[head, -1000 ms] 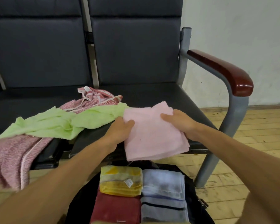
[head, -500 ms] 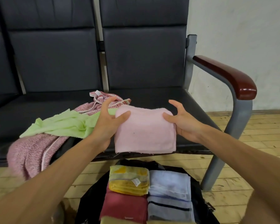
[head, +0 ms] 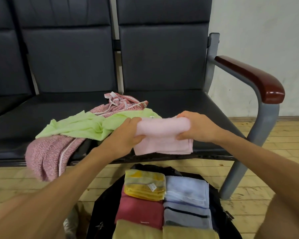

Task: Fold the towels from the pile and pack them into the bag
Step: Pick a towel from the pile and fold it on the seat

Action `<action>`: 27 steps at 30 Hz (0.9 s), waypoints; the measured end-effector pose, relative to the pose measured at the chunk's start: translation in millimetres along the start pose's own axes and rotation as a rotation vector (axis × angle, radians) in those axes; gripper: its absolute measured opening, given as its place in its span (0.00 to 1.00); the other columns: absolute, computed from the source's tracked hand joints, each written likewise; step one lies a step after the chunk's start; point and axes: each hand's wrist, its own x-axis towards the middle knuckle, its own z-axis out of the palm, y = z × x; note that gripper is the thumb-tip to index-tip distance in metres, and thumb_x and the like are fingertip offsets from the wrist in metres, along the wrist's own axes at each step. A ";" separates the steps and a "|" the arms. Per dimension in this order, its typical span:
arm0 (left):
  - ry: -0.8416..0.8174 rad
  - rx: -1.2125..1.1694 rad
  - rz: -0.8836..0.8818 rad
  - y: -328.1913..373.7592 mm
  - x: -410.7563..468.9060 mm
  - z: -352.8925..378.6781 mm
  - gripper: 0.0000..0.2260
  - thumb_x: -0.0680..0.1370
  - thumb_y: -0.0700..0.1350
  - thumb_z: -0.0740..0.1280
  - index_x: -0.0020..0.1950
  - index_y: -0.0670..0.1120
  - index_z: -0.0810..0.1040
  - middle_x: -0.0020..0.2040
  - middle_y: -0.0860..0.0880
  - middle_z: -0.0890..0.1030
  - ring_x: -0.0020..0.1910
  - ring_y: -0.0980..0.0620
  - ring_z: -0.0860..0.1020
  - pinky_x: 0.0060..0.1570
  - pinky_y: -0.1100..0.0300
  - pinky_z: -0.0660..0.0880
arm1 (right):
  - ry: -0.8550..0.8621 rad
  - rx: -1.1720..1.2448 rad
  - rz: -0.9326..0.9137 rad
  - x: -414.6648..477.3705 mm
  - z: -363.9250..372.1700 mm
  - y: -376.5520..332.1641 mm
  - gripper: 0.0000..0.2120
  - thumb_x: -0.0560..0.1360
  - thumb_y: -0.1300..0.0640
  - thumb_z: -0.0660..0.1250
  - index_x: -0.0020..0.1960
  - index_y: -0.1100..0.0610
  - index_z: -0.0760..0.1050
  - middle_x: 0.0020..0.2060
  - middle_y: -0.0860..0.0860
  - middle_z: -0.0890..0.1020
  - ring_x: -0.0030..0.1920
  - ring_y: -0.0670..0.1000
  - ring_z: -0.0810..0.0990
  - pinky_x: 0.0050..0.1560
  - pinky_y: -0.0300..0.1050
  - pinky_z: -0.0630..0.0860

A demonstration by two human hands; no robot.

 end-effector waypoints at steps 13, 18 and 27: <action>0.001 -0.282 -0.055 1.6 -25.2 -21.7 0.11 0.79 0.48 0.66 0.55 0.42 0.72 0.51 0.45 0.77 0.49 0.46 0.76 0.48 0.49 0.75 | 0.041 0.274 0.124 -39.1 0.3 -11.8 0.16 0.72 0.49 0.74 0.55 0.52 0.74 0.49 0.46 0.79 0.49 0.46 0.80 0.43 0.38 0.78; -0.128 -0.768 -0.268 2.3 -54.2 3.1 0.09 0.81 0.46 0.63 0.55 0.42 0.77 0.52 0.41 0.82 0.51 0.40 0.80 0.46 0.49 0.77 | -0.131 0.519 0.242 -69.9 19.1 -14.4 0.16 0.76 0.51 0.70 0.59 0.57 0.74 0.52 0.54 0.82 0.49 0.52 0.83 0.45 0.49 0.83; -0.227 -1.147 -0.831 -28.7 -80.7 80.6 0.15 0.79 0.47 0.66 0.61 0.39 0.78 0.54 0.40 0.82 0.46 0.44 0.81 0.42 0.54 0.78 | -0.015 0.858 0.659 -92.4 124.1 12.7 0.19 0.74 0.57 0.73 0.55 0.72 0.77 0.43 0.59 0.84 0.41 0.56 0.83 0.39 0.45 0.83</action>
